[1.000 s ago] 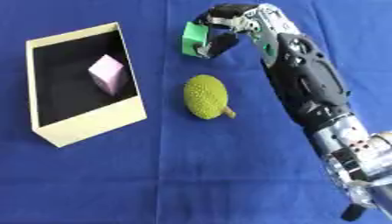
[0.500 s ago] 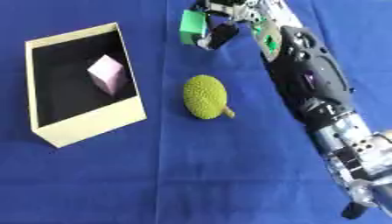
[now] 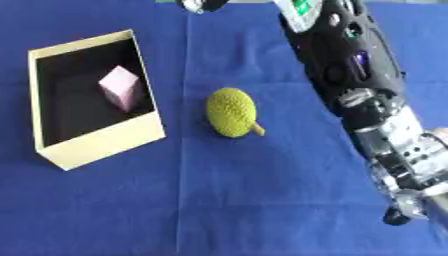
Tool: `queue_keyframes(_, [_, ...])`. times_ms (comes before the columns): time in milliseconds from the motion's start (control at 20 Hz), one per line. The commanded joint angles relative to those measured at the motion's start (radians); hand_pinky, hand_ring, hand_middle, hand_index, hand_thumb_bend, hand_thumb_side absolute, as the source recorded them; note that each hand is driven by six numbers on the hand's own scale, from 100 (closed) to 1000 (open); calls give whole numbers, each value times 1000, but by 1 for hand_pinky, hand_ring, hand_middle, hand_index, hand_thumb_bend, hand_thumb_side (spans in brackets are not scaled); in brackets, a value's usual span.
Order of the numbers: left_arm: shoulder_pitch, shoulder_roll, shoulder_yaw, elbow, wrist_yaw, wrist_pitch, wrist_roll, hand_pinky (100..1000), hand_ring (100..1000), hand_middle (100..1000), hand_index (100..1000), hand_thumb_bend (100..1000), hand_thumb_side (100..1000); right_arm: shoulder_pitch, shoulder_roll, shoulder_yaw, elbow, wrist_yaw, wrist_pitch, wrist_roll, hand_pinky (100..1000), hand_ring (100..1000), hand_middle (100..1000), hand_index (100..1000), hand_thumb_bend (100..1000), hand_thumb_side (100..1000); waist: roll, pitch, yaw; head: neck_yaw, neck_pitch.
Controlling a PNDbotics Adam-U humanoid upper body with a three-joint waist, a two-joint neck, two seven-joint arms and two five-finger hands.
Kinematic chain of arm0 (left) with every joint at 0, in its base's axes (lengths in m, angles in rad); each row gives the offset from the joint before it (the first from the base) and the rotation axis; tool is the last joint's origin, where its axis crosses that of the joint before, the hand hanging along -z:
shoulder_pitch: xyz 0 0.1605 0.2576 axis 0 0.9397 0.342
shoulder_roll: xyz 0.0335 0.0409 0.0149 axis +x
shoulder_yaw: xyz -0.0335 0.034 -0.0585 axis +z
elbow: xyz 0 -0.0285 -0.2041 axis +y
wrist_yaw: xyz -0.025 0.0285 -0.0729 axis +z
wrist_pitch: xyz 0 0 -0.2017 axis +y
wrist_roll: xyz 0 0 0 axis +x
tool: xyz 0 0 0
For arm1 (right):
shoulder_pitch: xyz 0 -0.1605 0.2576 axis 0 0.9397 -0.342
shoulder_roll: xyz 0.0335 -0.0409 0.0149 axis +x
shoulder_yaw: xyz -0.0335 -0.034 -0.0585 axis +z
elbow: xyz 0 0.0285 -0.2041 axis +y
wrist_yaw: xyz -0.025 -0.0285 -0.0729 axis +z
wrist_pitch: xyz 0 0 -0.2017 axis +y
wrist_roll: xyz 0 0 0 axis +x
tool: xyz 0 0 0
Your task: Pick up objects on the table and place them in the box.
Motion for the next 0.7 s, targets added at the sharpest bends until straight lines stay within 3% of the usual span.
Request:
queue_keyframes(50, [-30,11,-9,-17,2,-20,-2,721,808,748,818,257,580,-42,53,21,-40,-29,-3,35,842,737,372,630,100,241,8,-29,6,-20,-1])
queue_keyframes(400, [-78,5,-30,-17,9,-57,-11,729,800,745,819,278,556,-66,211,53,0,-16,-25,76,845,730,366,621,100,241,10,-34,23,-57,4])
queue_keyframes(700, [-88,2,-40,-17,12,-68,-19,729,799,745,819,277,555,-49,290,85,59,42,-63,85,841,729,370,621,100,253,8,-31,35,-71,4])
